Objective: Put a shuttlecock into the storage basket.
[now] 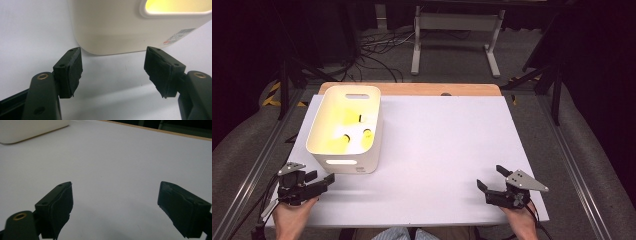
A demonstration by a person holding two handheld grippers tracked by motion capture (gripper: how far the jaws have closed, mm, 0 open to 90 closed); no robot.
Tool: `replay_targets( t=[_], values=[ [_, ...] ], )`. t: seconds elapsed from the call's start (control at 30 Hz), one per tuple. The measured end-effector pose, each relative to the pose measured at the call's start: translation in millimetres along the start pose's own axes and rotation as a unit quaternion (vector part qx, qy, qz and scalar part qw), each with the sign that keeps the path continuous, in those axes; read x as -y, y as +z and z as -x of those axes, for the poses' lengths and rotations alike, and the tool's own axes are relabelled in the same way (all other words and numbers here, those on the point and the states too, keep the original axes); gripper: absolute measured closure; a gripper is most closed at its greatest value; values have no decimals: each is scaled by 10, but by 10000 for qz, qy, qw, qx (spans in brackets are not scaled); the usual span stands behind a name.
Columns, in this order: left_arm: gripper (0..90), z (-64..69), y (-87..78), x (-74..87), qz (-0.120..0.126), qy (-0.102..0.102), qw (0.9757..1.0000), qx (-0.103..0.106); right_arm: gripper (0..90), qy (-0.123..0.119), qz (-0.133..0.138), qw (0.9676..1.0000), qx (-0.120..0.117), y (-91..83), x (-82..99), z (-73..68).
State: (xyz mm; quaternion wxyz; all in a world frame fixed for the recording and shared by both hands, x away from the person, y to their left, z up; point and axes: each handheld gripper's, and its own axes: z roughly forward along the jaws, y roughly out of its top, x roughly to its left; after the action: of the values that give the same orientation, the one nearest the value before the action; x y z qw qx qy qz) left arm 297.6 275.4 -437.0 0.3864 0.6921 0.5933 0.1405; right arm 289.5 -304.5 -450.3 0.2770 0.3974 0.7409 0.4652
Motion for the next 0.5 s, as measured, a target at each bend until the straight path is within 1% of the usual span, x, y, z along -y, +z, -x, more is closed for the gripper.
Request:
replay_targets(
  t=[0.1,0.23,0.37,0.4,0.5],
  values=[
    [316,12,-2,40,67,9,10000,-4,134,7,8,10000,-6,-5,-1,-1],
    [318,28,-27,74,239,69,9997,-26,134,-14,14,10000,-29,-8,-2,-7],
    [319,18,-28,100,334,-9,9994,31,134,-6,45,10000,-30,-22,-3,-6],
    [319,14,-29,102,329,11,9995,34,134,1,49,10000,-17,-23,-4,-6],
    [317,17,-47,113,435,85,9990,-10,134,-4,48,10000,-18,-32,-3,-5]
  ],
)
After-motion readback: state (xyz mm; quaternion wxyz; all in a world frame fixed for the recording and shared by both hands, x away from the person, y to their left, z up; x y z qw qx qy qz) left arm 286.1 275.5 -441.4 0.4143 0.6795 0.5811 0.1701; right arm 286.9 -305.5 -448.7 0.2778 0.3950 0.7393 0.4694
